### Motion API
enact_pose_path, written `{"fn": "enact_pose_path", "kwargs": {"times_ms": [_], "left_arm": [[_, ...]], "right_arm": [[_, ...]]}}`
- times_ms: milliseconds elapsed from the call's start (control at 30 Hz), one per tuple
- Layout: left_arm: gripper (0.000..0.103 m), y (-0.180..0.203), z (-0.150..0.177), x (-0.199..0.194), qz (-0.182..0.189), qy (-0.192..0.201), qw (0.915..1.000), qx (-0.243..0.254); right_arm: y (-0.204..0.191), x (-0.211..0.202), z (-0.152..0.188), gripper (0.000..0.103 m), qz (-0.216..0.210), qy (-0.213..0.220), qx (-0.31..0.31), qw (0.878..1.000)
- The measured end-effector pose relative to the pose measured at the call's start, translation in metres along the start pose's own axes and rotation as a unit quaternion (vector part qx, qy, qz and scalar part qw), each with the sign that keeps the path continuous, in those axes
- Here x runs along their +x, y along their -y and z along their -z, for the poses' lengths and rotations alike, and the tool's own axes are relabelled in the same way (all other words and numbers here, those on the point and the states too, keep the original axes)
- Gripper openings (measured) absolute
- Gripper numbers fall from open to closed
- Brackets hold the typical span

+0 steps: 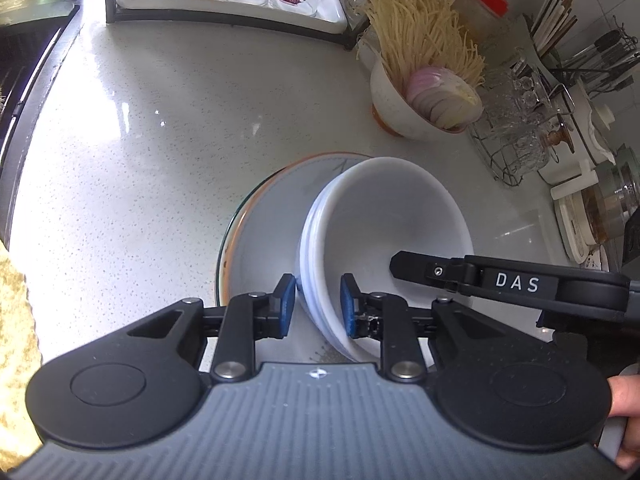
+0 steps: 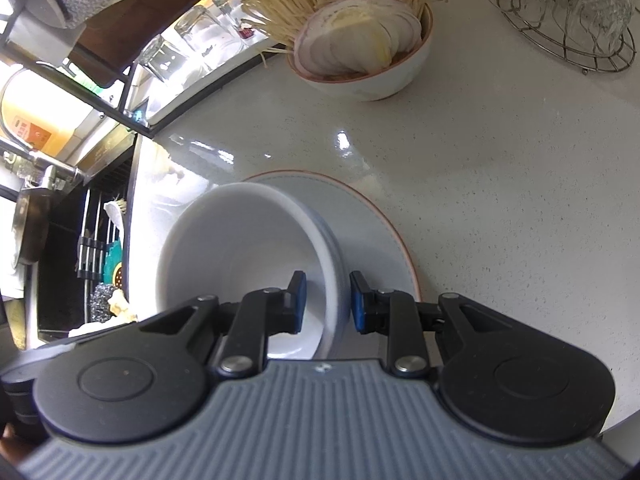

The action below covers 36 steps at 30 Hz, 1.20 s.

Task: Organize plates and bowls
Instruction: 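Open both grippers to release the bowl stack on the plates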

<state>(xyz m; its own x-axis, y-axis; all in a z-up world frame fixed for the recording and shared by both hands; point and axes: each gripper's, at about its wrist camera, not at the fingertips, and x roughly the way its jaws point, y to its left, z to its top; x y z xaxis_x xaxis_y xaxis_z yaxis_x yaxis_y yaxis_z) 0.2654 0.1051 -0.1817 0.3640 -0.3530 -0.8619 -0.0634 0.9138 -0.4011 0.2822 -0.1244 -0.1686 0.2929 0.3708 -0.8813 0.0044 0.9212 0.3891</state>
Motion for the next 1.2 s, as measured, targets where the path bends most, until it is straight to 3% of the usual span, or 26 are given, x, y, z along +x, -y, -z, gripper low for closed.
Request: {"fn": "enact_pose_path", "kwargs": {"times_ms": [200, 367, 433, 600, 800, 1200], "left_arm": [[0.031, 0.001, -0.002, 0.002, 0.004, -0.004, 0.9998, 0.018], [0.042, 0.005, 0.0, 0.005, 0.002, -0.011, 0.9993, 0.036], [0.052, 0.008, 0.0, 0.004, 0.002, -0.011, 0.9991, 0.042], [0.061, 0.009, 0.001, -0.005, 0.001, 0.001, 0.9987, 0.051], [0.062, 0.011, 0.0, -0.026, 0.001, 0.022, 0.9979, 0.062], [0.062, 0.03, 0.007, -0.077, -0.024, 0.091, 0.9917, 0.088]], "right_arm": [[-0.004, 0.0, 0.001, 0.027, 0.009, 0.009, -0.001, 1.0], [-0.004, 0.0, 0.003, 0.027, 0.011, 0.014, 0.004, 1.0], [-0.003, -0.001, 0.004, 0.027, 0.009, 0.016, 0.007, 1.0], [-0.003, -0.006, 0.005, 0.029, 0.004, 0.025, 0.012, 1.0], [-0.009, -0.021, 0.005, 0.046, -0.008, 0.047, 0.009, 0.999], [-0.012, -0.068, 0.006, 0.046, -0.032, 0.102, -0.019, 0.994]]}}
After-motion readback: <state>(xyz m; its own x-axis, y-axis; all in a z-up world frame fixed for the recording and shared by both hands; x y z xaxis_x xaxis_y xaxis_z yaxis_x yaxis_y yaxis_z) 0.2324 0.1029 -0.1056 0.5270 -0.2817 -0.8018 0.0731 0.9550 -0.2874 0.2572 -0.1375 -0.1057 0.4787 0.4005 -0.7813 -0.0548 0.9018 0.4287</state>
